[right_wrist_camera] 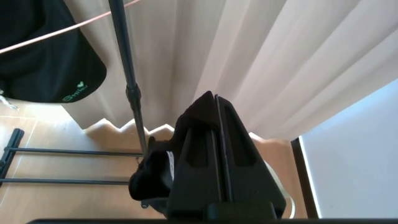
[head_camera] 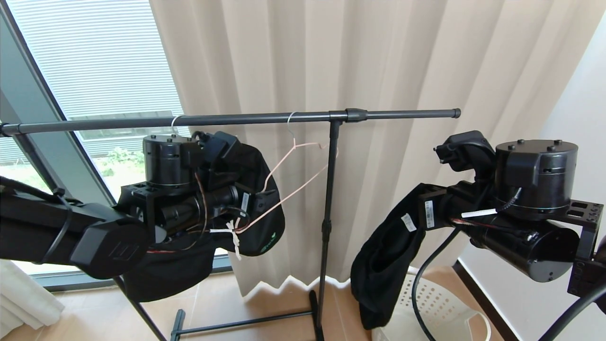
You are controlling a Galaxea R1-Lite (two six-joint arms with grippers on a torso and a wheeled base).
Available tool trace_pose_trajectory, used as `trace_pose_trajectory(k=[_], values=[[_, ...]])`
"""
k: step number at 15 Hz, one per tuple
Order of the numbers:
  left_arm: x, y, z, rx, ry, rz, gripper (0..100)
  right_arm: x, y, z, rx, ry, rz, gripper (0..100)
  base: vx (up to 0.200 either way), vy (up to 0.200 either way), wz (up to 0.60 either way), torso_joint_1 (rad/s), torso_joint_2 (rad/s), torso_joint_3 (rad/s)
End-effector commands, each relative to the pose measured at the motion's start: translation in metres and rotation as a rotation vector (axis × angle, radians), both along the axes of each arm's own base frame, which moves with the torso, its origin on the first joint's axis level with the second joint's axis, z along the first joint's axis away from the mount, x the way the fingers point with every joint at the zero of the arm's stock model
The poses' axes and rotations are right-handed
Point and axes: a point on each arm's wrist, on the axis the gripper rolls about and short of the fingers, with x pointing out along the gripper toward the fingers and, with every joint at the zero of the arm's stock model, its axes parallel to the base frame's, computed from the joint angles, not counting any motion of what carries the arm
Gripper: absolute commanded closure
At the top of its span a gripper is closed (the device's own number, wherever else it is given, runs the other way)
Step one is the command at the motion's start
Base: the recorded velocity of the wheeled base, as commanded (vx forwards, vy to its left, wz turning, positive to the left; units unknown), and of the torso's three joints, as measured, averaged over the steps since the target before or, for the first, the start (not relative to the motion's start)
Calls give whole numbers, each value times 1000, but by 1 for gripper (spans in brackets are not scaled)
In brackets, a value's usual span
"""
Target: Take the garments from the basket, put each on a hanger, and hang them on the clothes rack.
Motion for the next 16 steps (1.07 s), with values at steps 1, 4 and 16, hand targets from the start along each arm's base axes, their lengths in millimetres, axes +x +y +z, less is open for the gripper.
trace_pose_trajectory(k=[1,4,16], values=[[26,-9,-11,4,7,8,0,1,1,-1,-1,1,0,100,0,0,0,0,0,0],[47,-17,-23,3,14,10,0,1,0,0,0,0,0,100,0,0,0,0,0,0],[63,-21,-48,15,57,14,0,1,0,-2,-1,3,-1,100,0,0,0,0,0,0]])
